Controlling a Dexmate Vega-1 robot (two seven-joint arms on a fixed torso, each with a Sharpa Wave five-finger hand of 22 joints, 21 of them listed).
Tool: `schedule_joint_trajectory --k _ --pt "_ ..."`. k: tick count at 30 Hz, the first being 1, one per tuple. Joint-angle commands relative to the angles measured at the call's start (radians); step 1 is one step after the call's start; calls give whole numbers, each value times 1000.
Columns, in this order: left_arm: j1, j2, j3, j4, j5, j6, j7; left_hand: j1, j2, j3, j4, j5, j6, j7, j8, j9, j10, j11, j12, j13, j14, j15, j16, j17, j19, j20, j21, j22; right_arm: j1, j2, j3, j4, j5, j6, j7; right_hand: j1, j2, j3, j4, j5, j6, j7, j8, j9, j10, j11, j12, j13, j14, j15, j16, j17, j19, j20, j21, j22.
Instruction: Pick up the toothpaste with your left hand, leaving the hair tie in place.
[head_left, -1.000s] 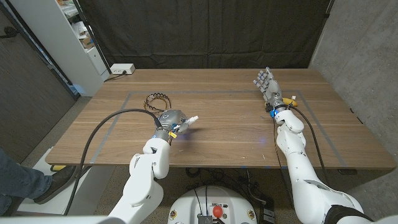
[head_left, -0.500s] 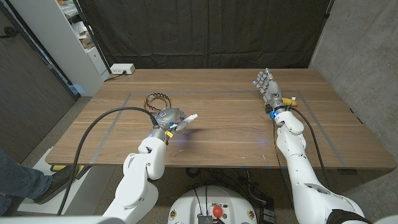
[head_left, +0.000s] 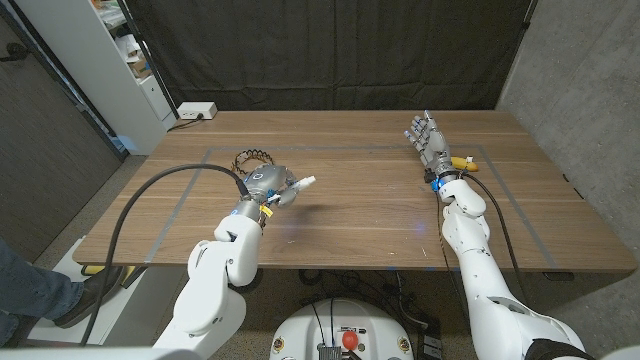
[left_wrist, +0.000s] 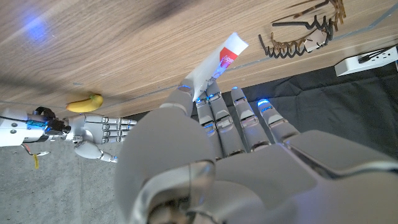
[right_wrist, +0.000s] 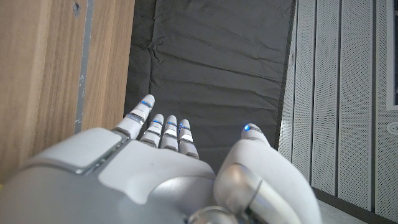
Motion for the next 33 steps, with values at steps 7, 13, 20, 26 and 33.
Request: schedule_joint_trajectory --k 7,13,20,26,33 --pt "2 -2 -30 -43 10 -56 -14 14 -2 -5 2 3 2 2 -5 3 6 7 -2 6 6 0 -5 1 10 -1 -1 3 -2 -2 -3 -6 2 1 -4 3 4 2 -3 7 5 0 6 4 10 -1 4 3 4 2 5 3 3 6 -1 5" --pt "12 -9 -41 -63 19 -65 -9 18 0 -5 1 4 -2 4 -8 3 6 6 -4 7 7 2 -6 1 12 4 -1 3 -1 -1 -3 -7 6 2 -2 3 4 2 -4 7 6 -2 7 4 12 0 5 3 4 2 5 3 3 6 -1 5" --pt "20 -21 -53 -70 24 -74 4 20 1 -6 1 4 -1 6 -9 3 4 7 -6 8 8 3 -7 1 12 3 -1 3 0 -3 -4 -8 4 0 -5 3 5 2 -4 7 6 -1 7 4 12 0 5 3 5 2 5 3 3 6 -1 5" --pt "15 -27 -59 -73 33 -81 -3 21 1 -8 1 4 -2 6 -10 3 4 9 -7 9 7 3 -7 1 13 3 -1 3 4 -2 -4 -1 2 1 -7 2 6 2 -5 7 6 -1 6 4 12 -1 4 3 5 1 6 3 4 7 -1 5" --pt "12 -39 -62 -72 33 -87 -1 23 1 -10 1 4 1 6 -10 3 7 7 -8 11 9 4 -7 1 14 5 -2 3 12 -4 -3 10 0 2 -6 3 6 1 -5 7 6 -1 6 4 13 0 4 3 6 2 6 3 3 7 -1 5"
